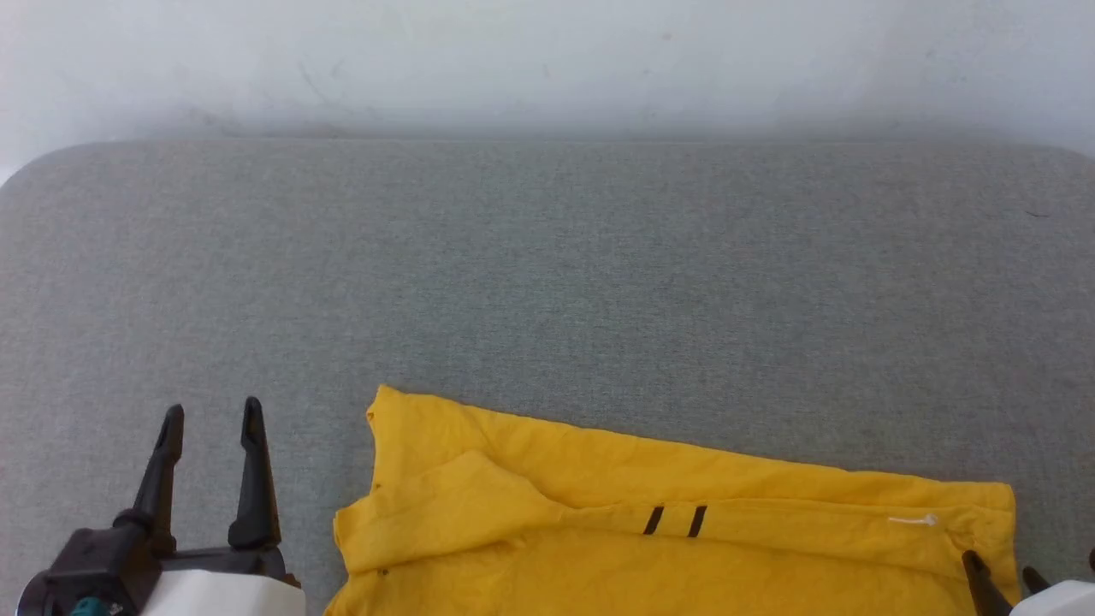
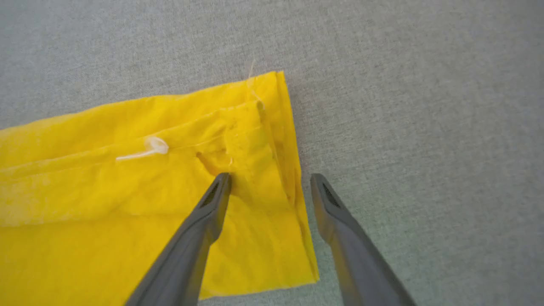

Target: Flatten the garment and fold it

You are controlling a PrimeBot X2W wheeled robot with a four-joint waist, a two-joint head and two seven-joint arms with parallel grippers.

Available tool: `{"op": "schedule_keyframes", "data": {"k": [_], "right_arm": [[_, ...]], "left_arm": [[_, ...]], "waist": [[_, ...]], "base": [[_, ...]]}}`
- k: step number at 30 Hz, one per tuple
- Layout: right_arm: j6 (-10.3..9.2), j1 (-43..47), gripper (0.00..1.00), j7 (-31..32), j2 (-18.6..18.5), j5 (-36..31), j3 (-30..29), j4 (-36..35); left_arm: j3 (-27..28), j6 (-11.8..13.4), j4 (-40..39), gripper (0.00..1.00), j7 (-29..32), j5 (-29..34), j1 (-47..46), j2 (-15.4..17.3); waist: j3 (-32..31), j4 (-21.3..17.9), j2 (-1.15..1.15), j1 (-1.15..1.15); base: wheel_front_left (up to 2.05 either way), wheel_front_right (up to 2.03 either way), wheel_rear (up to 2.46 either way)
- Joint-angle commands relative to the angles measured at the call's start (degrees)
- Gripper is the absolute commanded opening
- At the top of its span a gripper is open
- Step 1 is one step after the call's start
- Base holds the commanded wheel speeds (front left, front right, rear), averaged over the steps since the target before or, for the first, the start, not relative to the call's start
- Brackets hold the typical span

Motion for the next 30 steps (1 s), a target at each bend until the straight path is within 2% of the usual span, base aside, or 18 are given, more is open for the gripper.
{"op": "schedule_keyframes", "data": {"k": [1,7,8,9,10,11,15,20,25,30], "right_arm": [[-0.03,-0.9,1.0,-0.4,0.1,-0.5,0.2,1.2],[-0.03,-1.6,1.0,0.2,0.2,-0.6,-0.3,6.1],[-0.03,-1.6,0.91,0.6,0.2,-0.5,-0.3,6.9],[-0.03,-1.6,0.41,1.1,0.2,-0.2,-0.2,7.6],[-0.03,-1.6,0.16,1.4,0.2,0.1,-0.2,8.1],[-0.03,-1.6,0.0,1.6,0.2,0.1,-0.3,8.5],[-0.03,-2.0,0.0,1.6,0.2,-0.1,0.0,8.4],[-0.03,-5.1,0.0,1.4,-0.2,-1.6,0.2,5.1],[-0.03,-8.3,0.0,3.4,-4.4,-4.5,-2.3,3.5],[-0.03,-10.2,0.0,5.7,-9.2,-7.0,-8.2,6.3]], "left_arm": [[0.4,-0.8,0.5,1.0,-0.3,1.5,0.7,-0.5],[0.6,-3.1,2.6,1.0,-0.3,4.5,1.2,-2.4],[0.7,-3.4,2.9,1.0,-0.3,4.8,1.2,-2.6],[0.7,-3.7,3.2,1.0,-0.3,5.0,1.3,-2.8],[0.7,-4.0,3.4,1.0,-0.3,5.2,1.4,-3.1],[0.7,-4.3,3.6,1.0,-0.3,5.3,1.5,-3.3],[0.9,-5.1,4.3,1.0,-0.3,5.6,1.7,-3.9],[1.8,-5.0,4.1,1.0,-0.3,6.9,2.6,-4.1],[2.4,-5.4,4.1,1.0,-0.3,7.2,3.3,-4.5],[2.1,-6.0,4.7,1.0,-0.3,7.4,3.4,-4.7]], "waist": [[0.0,0.5,0.0,0.0],[-0.6,1.9,0.0,0.0],[-0.8,2.0,0.0,0.0],[-0.9,2.1,0.0,0.0],[-1.0,2.1,0.0,0.0],[-1.1,2.2,0.0,0.0],[-1.5,1.9,0.0,0.0],[-1.8,0.1,0.0,0.0],[-2.1,-1.9,0.0,0.0],[-2.6,-2.7,0.0,0.0]], "base": [[0.0,0.0,0.0],[0.0,0.0,0.0],[0.0,0.0,0.0],[0.0,0.0,0.0],[0.0,0.0,0.0],[0.0,0.0,0.0],[0.0,0.0,0.0],[0.0,0.0,0.0],[0.0,0.0,0.0],[0.0,0.0,0.0]]}}
